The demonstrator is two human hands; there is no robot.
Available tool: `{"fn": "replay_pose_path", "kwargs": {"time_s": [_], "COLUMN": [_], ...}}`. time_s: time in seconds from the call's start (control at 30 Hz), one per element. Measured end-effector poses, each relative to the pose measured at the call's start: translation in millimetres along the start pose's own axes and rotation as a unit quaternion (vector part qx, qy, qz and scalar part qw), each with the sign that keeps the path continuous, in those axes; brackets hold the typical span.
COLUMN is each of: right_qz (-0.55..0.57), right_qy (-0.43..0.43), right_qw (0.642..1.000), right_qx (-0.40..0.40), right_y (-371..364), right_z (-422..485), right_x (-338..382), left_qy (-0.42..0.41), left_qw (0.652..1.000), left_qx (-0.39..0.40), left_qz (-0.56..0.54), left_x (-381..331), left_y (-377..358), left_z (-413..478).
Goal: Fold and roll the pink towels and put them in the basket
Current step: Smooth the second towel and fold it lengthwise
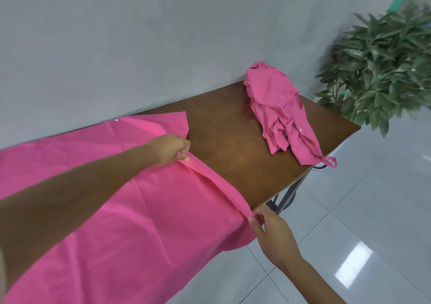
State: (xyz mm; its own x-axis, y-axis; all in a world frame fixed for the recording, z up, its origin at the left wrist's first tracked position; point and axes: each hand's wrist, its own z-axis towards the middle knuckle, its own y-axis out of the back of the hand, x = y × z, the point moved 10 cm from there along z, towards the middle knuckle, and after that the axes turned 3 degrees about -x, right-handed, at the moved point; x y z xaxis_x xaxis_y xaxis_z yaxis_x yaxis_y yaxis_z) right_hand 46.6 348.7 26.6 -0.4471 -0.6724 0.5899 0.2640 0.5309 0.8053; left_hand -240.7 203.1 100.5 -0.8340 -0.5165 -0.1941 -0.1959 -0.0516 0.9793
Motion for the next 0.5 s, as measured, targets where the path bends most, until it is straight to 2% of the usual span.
{"fn": "replay_pose_path", "kwargs": {"time_s": [0.27,0.5], "right_qz": [-0.01,0.045], "right_qy": [-0.06,-0.082], "right_qw": [0.998,0.991], "right_qx": [-0.028,-0.099], "right_y": [-26.2,-43.6], "right_z": [-50.9,-95.8], "right_x": [28.6,68.3], "left_qy": [-0.053,-0.091], "left_qw": [0.998,0.996], "left_qx": [0.015,0.015], "left_qz": [-0.012,0.006], "left_x": [27.4,57.2], "left_y": [4.6,13.5], "left_z": [-30.3,-55.3]}}
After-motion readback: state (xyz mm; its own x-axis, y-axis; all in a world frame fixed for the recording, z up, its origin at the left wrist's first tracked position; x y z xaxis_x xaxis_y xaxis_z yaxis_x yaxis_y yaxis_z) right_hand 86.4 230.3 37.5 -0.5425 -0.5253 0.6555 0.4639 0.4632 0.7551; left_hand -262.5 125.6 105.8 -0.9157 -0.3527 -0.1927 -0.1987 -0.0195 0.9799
